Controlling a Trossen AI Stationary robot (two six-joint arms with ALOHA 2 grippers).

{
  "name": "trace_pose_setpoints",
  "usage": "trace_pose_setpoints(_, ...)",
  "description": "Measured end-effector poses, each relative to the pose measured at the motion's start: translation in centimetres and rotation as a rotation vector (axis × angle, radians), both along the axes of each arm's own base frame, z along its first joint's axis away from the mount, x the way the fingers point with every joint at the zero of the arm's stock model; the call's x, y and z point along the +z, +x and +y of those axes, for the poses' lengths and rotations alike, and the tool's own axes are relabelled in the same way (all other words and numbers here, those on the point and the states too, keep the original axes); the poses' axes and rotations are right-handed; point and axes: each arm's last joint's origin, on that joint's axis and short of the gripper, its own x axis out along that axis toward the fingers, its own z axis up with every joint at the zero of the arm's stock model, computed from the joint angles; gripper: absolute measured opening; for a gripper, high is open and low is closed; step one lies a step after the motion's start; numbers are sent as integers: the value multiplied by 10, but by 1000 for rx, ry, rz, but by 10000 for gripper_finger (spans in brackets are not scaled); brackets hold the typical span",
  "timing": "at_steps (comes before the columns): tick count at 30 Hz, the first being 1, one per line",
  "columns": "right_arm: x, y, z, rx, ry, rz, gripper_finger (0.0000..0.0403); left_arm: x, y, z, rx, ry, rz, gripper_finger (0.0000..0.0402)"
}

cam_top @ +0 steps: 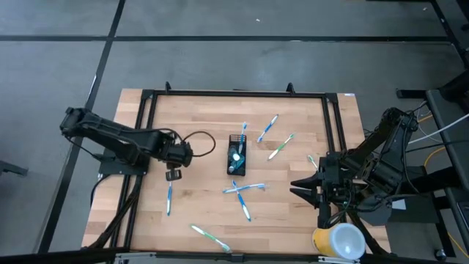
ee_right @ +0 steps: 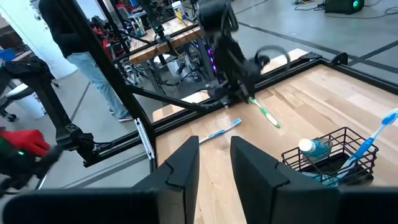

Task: Pick & Place toothbrushing station
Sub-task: Put the green toothbrush into the black organizer

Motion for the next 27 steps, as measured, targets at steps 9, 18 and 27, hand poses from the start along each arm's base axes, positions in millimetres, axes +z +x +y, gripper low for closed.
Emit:
trace_pose_setpoints(9, -1, 1, 1, -17, -4, -5, 96, -48, -11, 25, 55, 37, 68, 82)
trace_pose_setpoints(18, -1, 1, 1, -24, -5, -8, 96, -51, -2, 51, 119, -123, -10, 111)
trace_pose_setpoints(27, -1, 1, 0, -31, -6, -11, 96, -77, 10, 62, -4, -177, 110, 118)
